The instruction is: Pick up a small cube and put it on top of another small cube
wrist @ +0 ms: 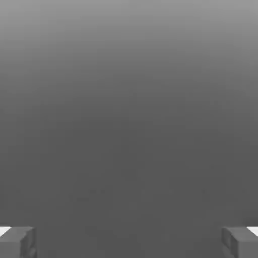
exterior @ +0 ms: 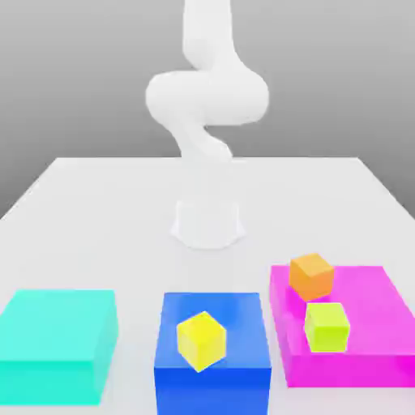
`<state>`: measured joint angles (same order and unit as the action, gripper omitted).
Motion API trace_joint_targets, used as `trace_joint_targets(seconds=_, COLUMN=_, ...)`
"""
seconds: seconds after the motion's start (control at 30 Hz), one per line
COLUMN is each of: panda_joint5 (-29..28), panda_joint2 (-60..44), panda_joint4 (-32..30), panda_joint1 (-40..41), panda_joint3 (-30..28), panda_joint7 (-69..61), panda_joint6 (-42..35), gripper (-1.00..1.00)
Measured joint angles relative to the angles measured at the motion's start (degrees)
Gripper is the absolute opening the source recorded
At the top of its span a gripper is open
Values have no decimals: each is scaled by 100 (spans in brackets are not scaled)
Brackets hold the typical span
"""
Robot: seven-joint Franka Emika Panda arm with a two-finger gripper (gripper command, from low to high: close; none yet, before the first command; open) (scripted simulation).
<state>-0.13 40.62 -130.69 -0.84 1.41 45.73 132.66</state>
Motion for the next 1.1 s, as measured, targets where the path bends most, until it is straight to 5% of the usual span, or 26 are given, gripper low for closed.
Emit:
trace_joint_targets(seconds=0.6, panda_joint5=-556, panda_joint2=-3772, panda_joint4=790, panda_joint1=-689, panda_joint3=1135, panda_joint7=263, panda_joint6=620, gripper=0)
trace_joint_targets(seconds=1.1, panda_joint5=-1307, panda_joint2=-6930, panda_joint4=1455, panda_joint1=-1790, panda_joint3=1419, panda_joint7=675, panda_joint6=1140, gripper=0)
